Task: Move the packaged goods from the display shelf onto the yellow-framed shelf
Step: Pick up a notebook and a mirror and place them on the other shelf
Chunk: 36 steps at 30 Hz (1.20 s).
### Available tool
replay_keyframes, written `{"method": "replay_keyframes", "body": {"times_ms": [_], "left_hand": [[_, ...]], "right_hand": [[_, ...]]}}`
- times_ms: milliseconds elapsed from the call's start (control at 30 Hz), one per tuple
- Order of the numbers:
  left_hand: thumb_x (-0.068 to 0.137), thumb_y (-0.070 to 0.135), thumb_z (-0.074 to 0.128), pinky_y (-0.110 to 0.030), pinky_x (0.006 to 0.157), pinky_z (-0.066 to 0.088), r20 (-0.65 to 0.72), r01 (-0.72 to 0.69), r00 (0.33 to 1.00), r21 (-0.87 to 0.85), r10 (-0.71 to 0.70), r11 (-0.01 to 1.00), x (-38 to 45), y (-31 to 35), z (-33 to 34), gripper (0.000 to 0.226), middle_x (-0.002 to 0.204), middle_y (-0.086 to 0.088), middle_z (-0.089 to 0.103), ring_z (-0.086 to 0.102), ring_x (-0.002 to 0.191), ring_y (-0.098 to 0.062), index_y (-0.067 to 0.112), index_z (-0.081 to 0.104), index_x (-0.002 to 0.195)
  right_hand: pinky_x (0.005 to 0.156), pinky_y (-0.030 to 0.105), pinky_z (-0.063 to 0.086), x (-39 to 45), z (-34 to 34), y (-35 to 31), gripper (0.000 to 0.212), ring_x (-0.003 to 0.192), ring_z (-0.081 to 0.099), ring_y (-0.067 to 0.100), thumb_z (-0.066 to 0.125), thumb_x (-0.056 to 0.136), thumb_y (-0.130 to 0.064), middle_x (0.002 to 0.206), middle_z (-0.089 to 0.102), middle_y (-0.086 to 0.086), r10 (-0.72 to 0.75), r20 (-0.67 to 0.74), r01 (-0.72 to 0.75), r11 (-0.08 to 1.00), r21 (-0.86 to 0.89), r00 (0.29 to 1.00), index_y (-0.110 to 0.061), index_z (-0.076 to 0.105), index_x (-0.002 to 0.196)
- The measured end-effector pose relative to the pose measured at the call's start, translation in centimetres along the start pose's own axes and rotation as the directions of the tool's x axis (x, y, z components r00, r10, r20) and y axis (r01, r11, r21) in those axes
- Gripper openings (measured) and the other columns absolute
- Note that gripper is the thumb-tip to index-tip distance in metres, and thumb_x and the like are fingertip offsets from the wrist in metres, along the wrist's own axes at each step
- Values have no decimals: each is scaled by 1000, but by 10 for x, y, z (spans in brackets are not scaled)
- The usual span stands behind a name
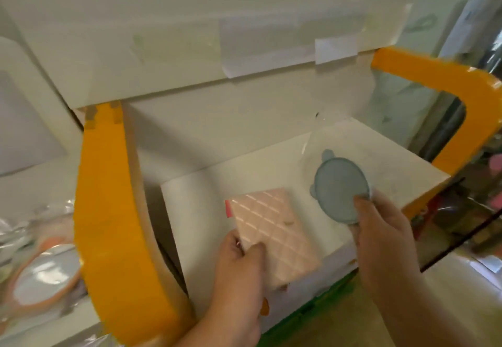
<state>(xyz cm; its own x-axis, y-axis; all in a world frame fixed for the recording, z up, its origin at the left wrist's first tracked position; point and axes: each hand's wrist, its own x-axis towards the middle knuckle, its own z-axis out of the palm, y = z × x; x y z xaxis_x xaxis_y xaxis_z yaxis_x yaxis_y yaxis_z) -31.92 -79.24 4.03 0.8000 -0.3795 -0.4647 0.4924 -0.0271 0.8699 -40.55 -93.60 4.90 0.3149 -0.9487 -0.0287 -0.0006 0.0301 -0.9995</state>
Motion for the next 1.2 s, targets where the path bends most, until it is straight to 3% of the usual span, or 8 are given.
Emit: {"method": "replay_keyframes", "body": {"times_ms": [133,233,467,600,800,900,1067,1200], "left_hand": [[91,3,50,-53,82,58,-133,-58,989,37,63,998,29,-6,13,27,93,-10,77,71,90,-37,20,70,99],[89,1,48,-38,74,53,-232,-87,967,100,108,991,48,-4,21,29,92,-11,77,70,84,-33,16,70,99],[82,7,50,-31,63,51,-465,-59,868,248,172,967,93,6,7,22,85,-9,75,67,70,-24,12,69,92],[69,22,49,-31,62,51,-530,6,805,456,267,890,115,7,-4,33,91,-7,73,68,76,-25,19,68,95],[88,12,55,-36,70,49,-501,48,755,684,422,728,119,6,5,16,104,-6,58,58,83,-28,10,59,103],[90,15,53,-35,82,49,-485,113,733,778,477,617,113,2,10,25,121,-8,53,56,99,-28,9,60,113],[80,27,52,-42,85,53,-443,209,745,864,498,457,97,-1,13,36,119,-5,62,55,106,-31,18,64,113],[79,38,44,-43,87,53,-367,185,783,908,502,375,79,5,18,50,126,0,58,55,109,-26,23,59,124]], "right_hand": [[64,35,46,50,7,6,22,76,59,14,42,103,-30,87,63,2,-201,163,247,906,-345,966,-17,58,96],[86,26,42,93,9,15,34,102,57,13,39,103,-28,115,61,-5,-268,390,431,794,-429,881,-21,54,132],[93,38,53,157,52,64,49,108,68,31,74,76,5,121,69,14,-344,824,881,322,-346,449,-2,63,123],[105,36,42,167,69,85,39,118,60,29,70,84,-15,126,64,10,-254,938,965,172,-198,238,-9,62,121],[117,41,28,172,65,87,50,142,32,25,39,97,-35,151,38,4,-79,984,978,149,-144,157,-15,44,141],[109,35,35,175,62,77,55,134,39,21,31,85,-40,141,44,-1,-81,985,976,172,-135,151,-18,49,132],[104,30,40,178,53,56,37,123,48,17,46,89,-17,133,51,-7,-163,972,897,434,-82,168,-21,62,122],[97,25,41,180,42,40,32,115,53,16,56,89,-10,123,56,-7,-272,930,867,491,-87,248,-18,64,120]]}}
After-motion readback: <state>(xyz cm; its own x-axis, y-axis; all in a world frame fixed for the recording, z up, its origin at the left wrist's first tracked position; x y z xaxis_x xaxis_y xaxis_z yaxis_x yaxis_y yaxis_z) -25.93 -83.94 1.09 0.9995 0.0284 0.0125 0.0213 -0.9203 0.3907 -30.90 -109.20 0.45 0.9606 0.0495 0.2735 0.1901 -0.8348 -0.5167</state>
